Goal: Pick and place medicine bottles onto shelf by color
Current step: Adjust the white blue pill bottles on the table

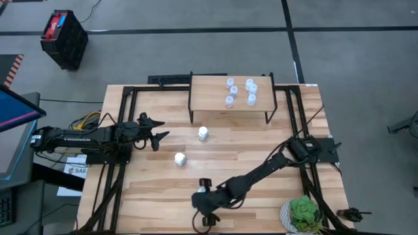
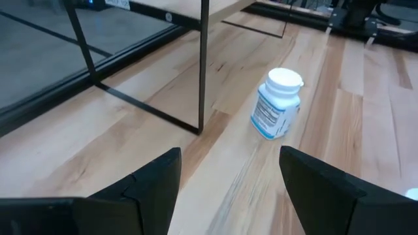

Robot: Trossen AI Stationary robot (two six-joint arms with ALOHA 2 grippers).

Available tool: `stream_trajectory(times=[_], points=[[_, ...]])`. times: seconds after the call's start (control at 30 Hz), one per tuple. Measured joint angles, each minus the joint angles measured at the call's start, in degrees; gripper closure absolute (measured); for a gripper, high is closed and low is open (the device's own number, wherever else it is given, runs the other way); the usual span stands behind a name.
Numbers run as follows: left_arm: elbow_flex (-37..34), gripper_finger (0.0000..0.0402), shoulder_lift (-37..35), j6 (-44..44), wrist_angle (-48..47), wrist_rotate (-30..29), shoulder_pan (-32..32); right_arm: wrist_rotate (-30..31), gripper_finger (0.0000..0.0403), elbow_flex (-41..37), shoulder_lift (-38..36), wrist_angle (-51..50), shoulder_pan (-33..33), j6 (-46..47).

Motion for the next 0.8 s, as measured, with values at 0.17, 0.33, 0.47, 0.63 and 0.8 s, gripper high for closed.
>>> stream_trajectory(times=[0.17, 0.33, 0.47, 0.63, 0.8], points=[[0.0, 0.0155, 0.01, -0.53, -0.58, 0.07, 0.0, 0.43, 0.0398, 1.99, 0.2, -2.67, -0.19, 1.66], [0.0, 0.0155, 0.01, -0.56, -1.1, 0.4, 0.0, 0.48, 0.0398, 1.77, 0.34, -6.53, -0.34, 5.95], [0.0, 0.0155, 0.0, -0.59, -1.85, 0.4, 0.0, 4.12, 0.0398, 1.07, 0.33, -7.89, -0.54, 6.66], [0.0, 0.0155, 0.01, -0.63, -2.53, 0.38, 0.0, 5.36, 0.0397, 0.73, 0.33, -13.45, -2.86, 6.48], [0.0, 0.0155, 0.01, -0.63, -2.49, 0.38, 0.01, 7.08, 0.0396, 0.7, 0.33, -15.87, -6.42, 2.95]])
